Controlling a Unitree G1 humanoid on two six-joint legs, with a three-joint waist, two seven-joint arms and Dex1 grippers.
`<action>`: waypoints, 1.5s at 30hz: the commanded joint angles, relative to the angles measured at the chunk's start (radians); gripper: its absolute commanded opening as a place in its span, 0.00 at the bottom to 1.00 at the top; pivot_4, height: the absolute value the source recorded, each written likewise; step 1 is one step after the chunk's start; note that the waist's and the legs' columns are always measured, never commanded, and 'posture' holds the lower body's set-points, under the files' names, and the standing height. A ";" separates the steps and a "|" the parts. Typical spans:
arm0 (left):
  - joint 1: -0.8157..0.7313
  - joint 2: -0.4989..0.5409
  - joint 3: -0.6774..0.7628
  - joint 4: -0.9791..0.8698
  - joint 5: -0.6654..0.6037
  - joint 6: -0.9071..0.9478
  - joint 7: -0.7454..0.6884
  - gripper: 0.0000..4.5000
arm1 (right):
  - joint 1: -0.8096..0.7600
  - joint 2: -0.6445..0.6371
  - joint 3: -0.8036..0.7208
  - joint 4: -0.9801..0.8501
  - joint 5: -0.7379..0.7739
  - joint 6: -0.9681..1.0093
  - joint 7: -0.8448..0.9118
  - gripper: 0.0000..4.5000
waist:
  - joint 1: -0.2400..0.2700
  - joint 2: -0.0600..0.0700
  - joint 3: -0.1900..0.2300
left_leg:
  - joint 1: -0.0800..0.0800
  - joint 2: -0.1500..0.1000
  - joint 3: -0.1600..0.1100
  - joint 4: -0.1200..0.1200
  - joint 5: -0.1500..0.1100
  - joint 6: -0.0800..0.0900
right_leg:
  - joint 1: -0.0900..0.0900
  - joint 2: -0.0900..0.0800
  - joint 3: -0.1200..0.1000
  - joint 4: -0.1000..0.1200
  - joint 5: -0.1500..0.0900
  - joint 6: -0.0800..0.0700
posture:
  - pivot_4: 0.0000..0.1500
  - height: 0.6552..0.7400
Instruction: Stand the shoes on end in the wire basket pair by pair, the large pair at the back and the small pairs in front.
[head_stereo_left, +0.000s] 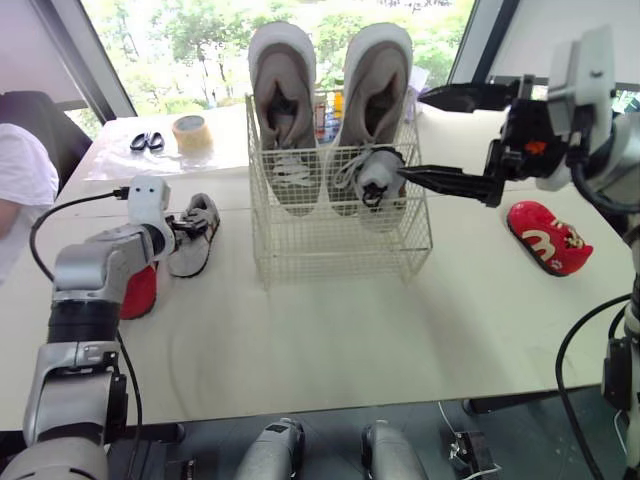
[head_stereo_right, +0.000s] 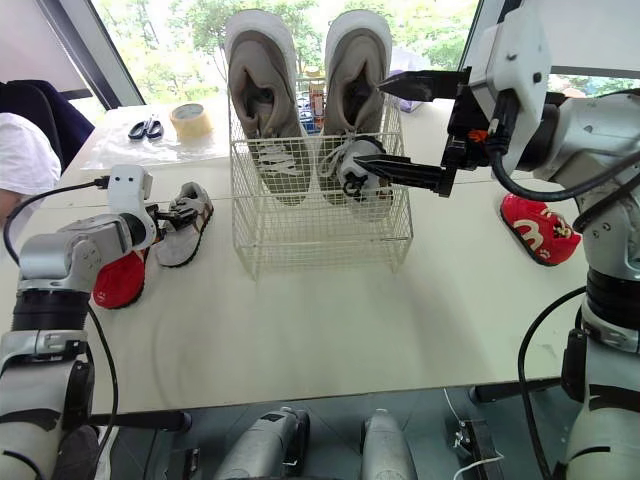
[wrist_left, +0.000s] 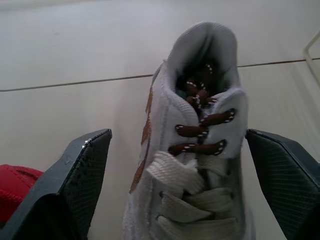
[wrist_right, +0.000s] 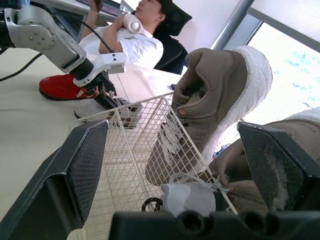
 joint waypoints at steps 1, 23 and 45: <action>-0.050 -0.003 0.000 0.033 0.027 -0.005 -0.037 0.59 | -0.009 -0.016 -0.039 -0.043 0.023 0.006 -0.027 1.00 | 0.000 0.000 0.000 | 0.000 0.000 0.000 0.000 0.000 0.000 | 0.000 0.000 0.000 0.000 0.000 0.000 | 1.00 1.00; 0.049 -0.384 0.218 -0.722 -0.126 -0.462 0.075 0.01 | -0.051 0.017 0.013 -0.002 0.025 -0.003 -0.050 1.00 | -0.005 -0.008 0.005 | -0.002 0.001 0.002 0.004 0.002 -0.004 | 0.001 0.000 0.000 -0.002 0.001 0.001 | 1.00 1.00; 0.162 -0.620 -0.119 -0.225 0.395 -1.670 0.009 0.01 | -0.142 0.008 0.074 0.047 0.002 0.031 -0.003 1.00 | 0.004 -0.008 0.005 | -0.002 0.000 0.003 0.007 -0.003 0.005 | 0.004 0.000 -0.001 -0.006 0.003 -0.001 | 1.00 1.00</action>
